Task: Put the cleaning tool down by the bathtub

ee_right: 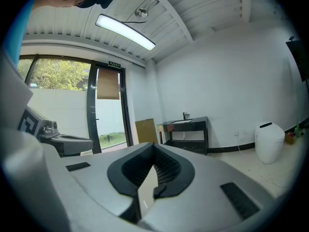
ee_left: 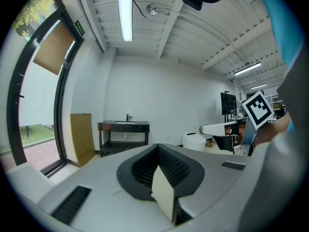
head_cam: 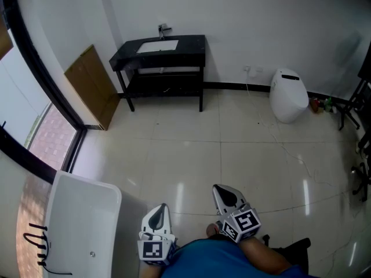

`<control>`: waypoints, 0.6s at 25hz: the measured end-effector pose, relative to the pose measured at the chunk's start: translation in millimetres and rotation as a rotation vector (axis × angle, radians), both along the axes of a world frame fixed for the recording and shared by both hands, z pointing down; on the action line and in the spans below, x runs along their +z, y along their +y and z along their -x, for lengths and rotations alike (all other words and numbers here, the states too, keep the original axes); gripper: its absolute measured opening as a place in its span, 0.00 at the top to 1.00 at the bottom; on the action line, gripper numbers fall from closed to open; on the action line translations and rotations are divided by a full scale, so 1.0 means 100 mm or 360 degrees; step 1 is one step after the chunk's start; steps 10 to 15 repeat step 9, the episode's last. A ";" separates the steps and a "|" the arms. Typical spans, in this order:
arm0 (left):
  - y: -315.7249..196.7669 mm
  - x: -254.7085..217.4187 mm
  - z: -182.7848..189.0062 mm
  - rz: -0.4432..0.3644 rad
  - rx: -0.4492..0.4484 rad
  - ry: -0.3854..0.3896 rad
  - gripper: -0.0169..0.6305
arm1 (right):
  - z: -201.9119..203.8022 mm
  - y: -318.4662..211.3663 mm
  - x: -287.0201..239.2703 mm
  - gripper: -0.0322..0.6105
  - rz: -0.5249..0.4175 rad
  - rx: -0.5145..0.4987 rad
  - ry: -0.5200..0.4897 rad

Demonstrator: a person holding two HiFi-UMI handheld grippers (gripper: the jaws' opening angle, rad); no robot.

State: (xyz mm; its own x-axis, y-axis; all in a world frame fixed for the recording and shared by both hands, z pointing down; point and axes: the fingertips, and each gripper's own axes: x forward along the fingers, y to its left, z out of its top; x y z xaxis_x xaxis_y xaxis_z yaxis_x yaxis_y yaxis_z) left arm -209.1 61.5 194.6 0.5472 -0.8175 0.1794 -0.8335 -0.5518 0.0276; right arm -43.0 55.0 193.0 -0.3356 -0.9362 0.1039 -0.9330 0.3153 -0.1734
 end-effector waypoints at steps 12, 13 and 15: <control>-0.06 0.04 0.13 0.0031 -0.0008 0.0000 0.98 | 0.13 -0.08 0.06 0.98 0.0023 -0.0019 -0.0001; -0.06 0.04 0.13 0.0031 -0.0008 0.0000 0.98 | 0.13 -0.08 0.06 0.98 0.0023 -0.0019 -0.0001; -0.06 0.04 0.13 0.0031 -0.0008 0.0000 0.98 | 0.13 -0.08 0.06 0.98 0.0023 -0.0019 -0.0001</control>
